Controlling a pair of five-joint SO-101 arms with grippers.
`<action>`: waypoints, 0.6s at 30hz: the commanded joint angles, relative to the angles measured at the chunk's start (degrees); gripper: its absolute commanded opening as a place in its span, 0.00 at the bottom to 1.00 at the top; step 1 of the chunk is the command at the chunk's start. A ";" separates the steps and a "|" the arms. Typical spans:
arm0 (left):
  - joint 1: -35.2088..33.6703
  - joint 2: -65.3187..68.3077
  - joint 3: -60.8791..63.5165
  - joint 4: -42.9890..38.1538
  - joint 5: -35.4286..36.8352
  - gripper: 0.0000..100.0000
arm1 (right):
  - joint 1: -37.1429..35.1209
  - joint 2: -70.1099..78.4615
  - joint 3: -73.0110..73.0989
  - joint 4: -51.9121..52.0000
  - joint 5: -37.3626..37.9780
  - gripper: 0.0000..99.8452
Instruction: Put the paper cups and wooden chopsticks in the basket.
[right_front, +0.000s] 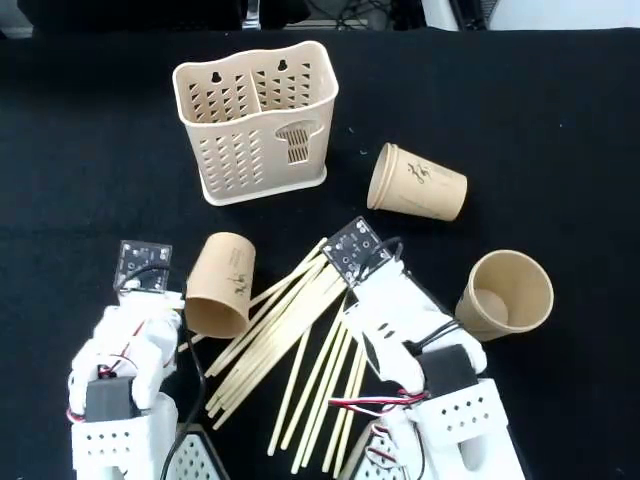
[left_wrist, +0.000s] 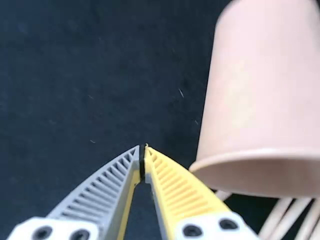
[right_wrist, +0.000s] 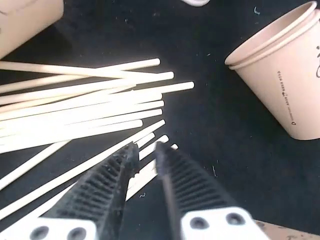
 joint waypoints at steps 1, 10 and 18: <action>-2.42 -0.44 -4.88 1.49 -0.70 0.09 | -0.70 -0.13 -2.51 -1.14 -3.96 0.17; -2.07 -0.44 -4.70 2.20 -1.05 0.25 | -0.53 -0.13 -1.36 -1.58 -6.24 0.18; 0.04 -0.44 -11.91 2.90 -1.05 0.25 | -0.62 -0.13 -0.92 -2.29 -6.42 0.18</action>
